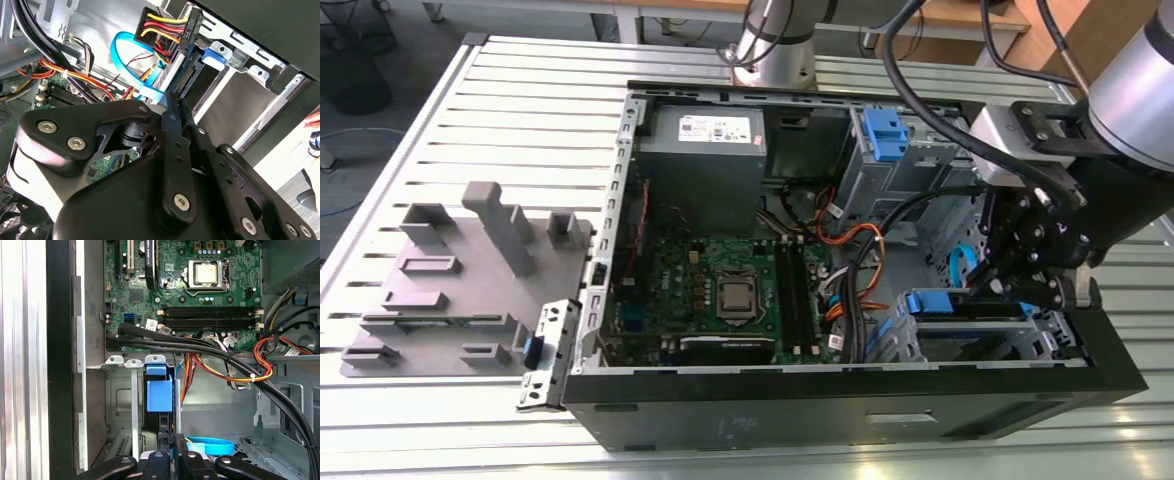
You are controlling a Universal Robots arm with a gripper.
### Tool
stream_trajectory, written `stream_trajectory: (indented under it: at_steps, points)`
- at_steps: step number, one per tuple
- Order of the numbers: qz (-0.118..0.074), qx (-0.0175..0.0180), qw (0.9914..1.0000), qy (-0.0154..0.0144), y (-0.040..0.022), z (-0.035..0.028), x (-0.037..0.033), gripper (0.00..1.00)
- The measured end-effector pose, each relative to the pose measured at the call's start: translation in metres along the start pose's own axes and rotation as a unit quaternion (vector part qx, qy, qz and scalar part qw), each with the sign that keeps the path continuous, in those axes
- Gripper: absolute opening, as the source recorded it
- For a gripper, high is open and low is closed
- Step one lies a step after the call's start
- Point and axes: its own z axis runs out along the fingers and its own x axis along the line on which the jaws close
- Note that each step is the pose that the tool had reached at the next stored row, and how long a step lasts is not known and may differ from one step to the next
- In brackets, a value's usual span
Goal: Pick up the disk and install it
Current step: 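Insert the first disk wire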
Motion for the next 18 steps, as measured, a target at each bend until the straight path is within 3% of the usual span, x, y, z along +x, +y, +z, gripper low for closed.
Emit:
stream_trajectory:
  at_steps: [18]
  points:
    - [0.0,0.0018,1.0,0.0,0.001,0.0045,0.0014,0.16]
